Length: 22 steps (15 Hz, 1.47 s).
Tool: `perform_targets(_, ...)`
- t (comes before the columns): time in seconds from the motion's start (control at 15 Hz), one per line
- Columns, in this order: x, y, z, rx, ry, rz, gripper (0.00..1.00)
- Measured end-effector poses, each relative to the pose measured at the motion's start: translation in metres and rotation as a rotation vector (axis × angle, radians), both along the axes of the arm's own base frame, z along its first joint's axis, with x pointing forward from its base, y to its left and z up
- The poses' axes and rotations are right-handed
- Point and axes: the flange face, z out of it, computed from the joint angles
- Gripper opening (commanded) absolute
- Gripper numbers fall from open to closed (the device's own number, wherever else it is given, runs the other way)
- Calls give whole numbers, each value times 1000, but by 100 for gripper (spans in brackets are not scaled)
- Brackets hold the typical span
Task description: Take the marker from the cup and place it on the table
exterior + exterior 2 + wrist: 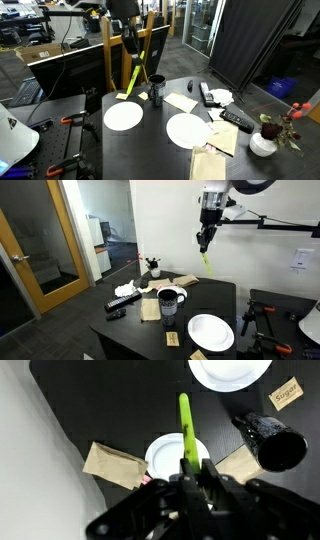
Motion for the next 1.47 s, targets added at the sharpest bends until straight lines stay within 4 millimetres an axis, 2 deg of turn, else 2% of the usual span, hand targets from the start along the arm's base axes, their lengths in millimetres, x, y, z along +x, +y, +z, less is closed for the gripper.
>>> perform_targets(0.27, -3, -22, -11, 8, 5, -85, 4)
perform_targets(0.6, 5, -47, -24, 10, 4, -170, 4)
perform_targets(1.07, 31, -104, -32, 15, 19, -267, 4)
perform_targets(1.47, 56, -141, -65, 19, 75, -323, 4)
